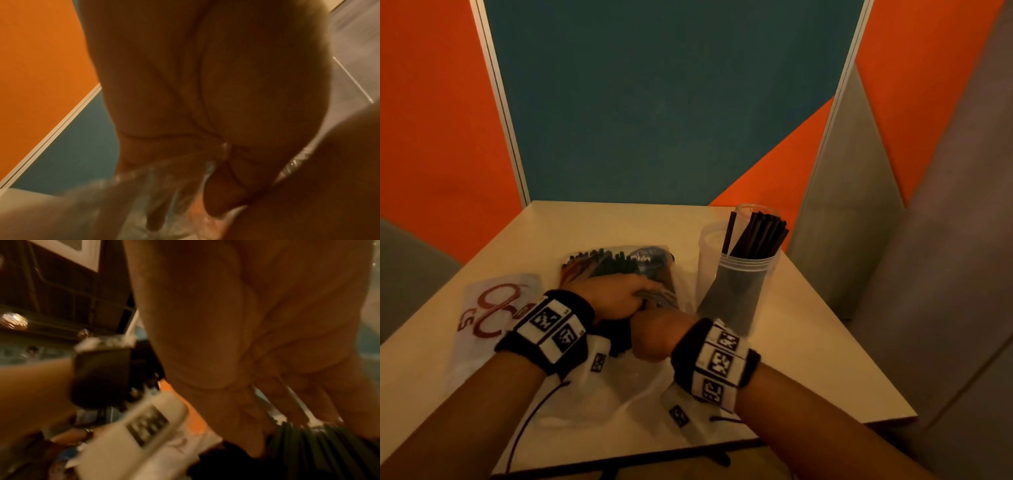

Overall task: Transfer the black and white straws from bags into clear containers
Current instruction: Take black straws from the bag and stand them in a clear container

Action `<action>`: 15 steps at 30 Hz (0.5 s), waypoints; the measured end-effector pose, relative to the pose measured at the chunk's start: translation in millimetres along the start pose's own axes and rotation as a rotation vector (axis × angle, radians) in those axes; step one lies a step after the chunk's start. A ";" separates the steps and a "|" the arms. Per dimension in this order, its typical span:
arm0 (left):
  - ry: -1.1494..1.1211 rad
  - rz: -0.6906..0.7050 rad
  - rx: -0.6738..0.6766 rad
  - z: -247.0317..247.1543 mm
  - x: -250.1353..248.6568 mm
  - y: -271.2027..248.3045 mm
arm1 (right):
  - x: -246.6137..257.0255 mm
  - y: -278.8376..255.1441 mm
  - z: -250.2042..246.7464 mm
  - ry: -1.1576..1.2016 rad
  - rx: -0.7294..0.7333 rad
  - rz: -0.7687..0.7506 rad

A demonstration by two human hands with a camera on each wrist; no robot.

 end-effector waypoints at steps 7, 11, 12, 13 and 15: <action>-0.075 -0.004 -0.018 -4.5 -2.3 -2.5 | -12.9 53.6 21.3 -0.007 0.105 0.098; -0.079 -0.015 -0.008 0.3 -5.5 -6.3 | -19.5 48.9 17.7 -0.172 0.073 0.110; -0.076 -0.017 -0.005 1.3 -6.0 -6.8 | -15.9 50.3 14.5 -0.066 0.006 0.083; -0.075 -0.018 -0.003 2.0 -7.8 -7.9 | -19.2 42.9 10.3 0.008 -0.059 0.062; -0.084 -0.015 -0.013 2.0 -8.3 -8.4 | -29.4 53.3 21.8 -0.032 -0.063 0.164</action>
Point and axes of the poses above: each hand's wrist, its own y-axis towards the middle knuckle, its own z-axis out of the palm, x = y × z, the point moved 9 cm from there along y, towards the middle knuckle, and after that the axes turned 10 degrees about -y, right-handed, at the moved point
